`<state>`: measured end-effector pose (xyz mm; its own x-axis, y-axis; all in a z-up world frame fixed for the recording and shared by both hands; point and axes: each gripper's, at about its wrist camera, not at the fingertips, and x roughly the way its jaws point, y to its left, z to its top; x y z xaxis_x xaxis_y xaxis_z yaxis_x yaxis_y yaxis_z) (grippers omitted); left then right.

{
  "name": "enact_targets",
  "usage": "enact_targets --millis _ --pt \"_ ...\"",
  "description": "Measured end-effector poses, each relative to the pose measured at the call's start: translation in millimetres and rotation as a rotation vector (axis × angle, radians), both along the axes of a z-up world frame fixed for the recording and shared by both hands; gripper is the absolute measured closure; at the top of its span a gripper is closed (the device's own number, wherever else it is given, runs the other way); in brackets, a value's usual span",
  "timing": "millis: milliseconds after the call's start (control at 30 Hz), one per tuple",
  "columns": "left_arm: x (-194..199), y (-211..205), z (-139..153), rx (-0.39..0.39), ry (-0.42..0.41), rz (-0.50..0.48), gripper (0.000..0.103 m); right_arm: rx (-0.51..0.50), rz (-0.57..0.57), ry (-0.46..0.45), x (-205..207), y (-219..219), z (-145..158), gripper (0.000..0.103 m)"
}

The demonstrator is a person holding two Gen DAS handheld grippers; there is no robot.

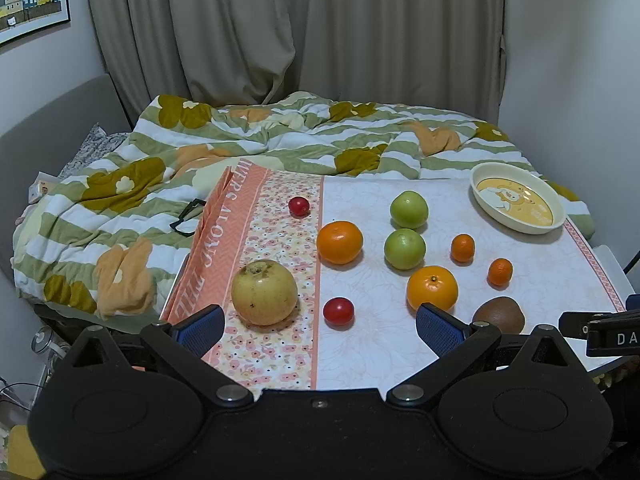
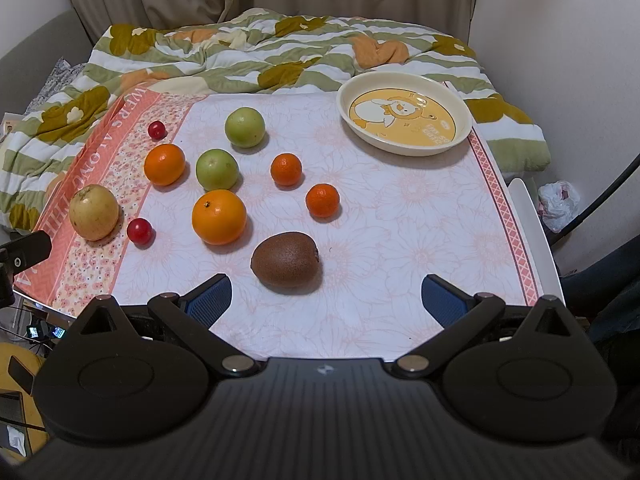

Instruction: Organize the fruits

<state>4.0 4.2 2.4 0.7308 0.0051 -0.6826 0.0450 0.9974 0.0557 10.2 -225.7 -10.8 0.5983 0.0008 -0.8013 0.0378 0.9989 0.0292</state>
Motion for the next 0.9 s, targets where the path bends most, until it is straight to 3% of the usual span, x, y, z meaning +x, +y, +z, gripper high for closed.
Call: enact_targets --millis 900 --pt "-1.2 4.4 0.2 -0.004 0.002 0.005 0.0 0.005 0.003 -0.004 -0.9 -1.4 -0.5 0.0"
